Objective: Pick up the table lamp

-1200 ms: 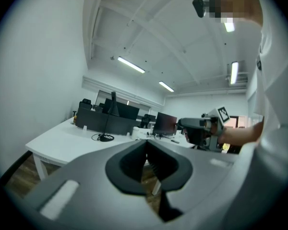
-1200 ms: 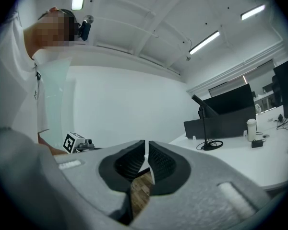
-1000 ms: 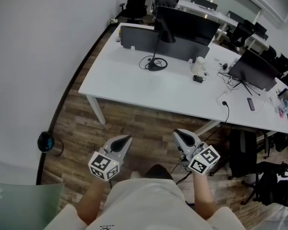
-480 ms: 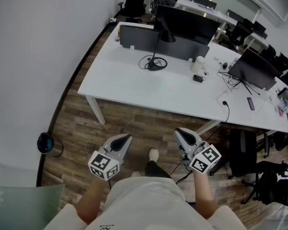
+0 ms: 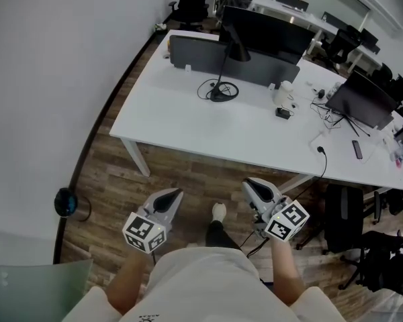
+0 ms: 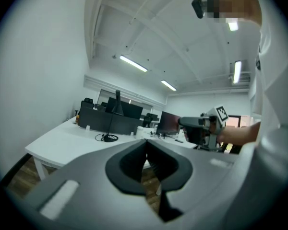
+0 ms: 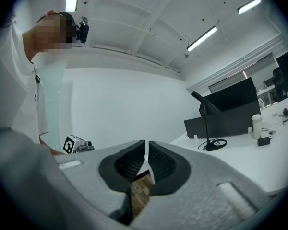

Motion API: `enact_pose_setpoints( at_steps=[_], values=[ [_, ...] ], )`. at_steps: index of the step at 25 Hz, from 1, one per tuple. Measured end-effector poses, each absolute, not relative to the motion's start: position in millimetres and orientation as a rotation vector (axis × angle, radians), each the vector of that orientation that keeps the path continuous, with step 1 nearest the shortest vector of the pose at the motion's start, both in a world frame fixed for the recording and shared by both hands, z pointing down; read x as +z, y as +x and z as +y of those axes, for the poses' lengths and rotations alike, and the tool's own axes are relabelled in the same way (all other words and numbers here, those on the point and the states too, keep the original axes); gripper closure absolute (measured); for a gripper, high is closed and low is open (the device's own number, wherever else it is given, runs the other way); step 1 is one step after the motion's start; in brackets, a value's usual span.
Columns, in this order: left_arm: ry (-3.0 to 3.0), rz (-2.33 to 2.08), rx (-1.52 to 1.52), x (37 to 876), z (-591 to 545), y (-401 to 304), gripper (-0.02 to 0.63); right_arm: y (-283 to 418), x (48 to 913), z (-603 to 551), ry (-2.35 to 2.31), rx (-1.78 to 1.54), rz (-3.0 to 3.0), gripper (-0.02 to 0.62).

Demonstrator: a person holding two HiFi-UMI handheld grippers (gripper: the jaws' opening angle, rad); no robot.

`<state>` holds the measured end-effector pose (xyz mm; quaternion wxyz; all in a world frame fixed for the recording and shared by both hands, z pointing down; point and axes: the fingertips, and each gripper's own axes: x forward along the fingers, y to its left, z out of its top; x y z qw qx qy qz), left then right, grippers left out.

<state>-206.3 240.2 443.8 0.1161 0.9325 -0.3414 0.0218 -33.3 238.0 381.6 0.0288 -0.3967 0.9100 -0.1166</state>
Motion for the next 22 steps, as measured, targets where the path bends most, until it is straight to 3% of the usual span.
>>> enact_pose_setpoints(
  at_steps=[22],
  values=[
    [2.715, -1.052, 0.096, 440.7, 69.9, -127.9, 0.611, 45.5, 397.6, 65.4, -1.161, -0.406, 2.841, 0.572]
  ],
)
